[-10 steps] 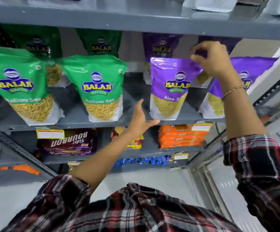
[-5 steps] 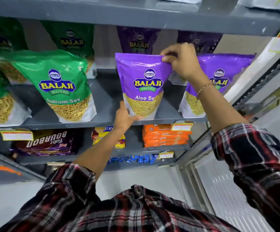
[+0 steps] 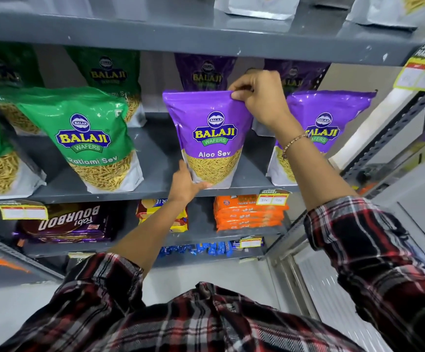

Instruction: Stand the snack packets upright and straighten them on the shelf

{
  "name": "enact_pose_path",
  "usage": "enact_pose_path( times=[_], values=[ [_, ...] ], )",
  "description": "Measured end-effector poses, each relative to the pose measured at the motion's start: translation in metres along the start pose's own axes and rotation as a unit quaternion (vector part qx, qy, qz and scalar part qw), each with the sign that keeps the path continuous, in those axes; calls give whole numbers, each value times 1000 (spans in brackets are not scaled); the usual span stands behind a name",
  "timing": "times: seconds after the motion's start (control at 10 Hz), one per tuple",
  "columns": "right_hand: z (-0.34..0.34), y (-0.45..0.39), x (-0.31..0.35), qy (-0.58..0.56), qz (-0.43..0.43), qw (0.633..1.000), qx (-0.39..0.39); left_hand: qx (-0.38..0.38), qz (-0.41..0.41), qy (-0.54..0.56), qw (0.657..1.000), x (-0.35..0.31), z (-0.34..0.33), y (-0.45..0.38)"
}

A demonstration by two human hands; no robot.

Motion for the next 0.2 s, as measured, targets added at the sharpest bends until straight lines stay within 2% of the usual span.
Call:
enact_pose_path(
  times=[0.1,0.2],
  values=[
    [-1,7,1,29,6,1000,-11,24,0,12,1000,0,-2,-1],
    [-12,32,7,70,96,989,-87,39,-8,80,996,3,-3,8]
  ],
)
Point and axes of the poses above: each hand's wrist, its own y-axis away from the middle knuckle, its own z-axis out of the back of the hand, x = y × z, the point moved 4 cm from there along -y, towards the middle knuckle, and after that the axes turned 12 degrees about -y, right-handed, at the moved point
